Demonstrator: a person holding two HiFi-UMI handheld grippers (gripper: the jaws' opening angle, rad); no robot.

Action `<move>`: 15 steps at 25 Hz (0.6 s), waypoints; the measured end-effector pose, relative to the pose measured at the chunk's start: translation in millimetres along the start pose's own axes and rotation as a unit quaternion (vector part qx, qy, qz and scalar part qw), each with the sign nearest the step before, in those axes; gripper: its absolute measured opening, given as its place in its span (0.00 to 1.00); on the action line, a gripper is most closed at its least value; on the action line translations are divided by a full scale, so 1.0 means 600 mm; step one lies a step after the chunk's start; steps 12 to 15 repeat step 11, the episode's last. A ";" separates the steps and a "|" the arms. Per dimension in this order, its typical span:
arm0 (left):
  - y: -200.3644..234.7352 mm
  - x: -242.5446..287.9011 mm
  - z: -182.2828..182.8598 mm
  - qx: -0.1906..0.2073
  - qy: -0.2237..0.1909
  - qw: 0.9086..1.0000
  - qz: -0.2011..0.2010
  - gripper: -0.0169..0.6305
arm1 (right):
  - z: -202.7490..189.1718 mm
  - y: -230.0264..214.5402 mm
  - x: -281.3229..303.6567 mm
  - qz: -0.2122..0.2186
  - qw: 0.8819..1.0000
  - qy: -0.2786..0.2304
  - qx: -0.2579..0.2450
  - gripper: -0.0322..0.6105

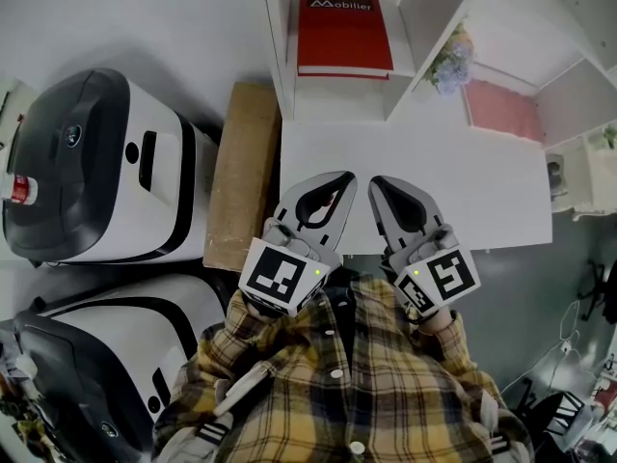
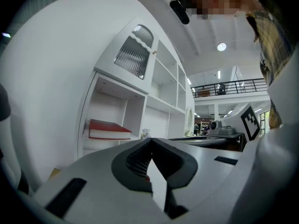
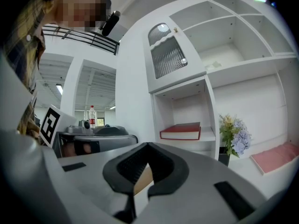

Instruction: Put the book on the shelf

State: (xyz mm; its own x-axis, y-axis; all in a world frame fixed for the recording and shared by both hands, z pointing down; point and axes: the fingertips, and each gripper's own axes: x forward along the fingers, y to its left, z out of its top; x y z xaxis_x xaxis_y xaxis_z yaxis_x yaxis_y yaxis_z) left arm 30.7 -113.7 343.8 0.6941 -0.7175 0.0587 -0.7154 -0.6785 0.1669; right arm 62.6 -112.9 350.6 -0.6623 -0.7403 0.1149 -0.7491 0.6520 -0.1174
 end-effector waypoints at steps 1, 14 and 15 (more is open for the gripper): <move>0.001 0.000 0.001 0.000 -0.001 1.000 0.001 0.05 | 0.000 0.000 0.000 0.002 1.000 0.000 0.001 0.08; 0.004 0.001 0.004 0.015 -0.001 1.000 -0.012 0.05 | 0.004 -0.005 0.006 0.006 1.000 -0.003 0.002 0.08; 0.004 0.001 0.004 0.015 -0.001 1.000 -0.012 0.05 | 0.004 -0.005 0.006 0.006 1.000 -0.003 0.002 0.08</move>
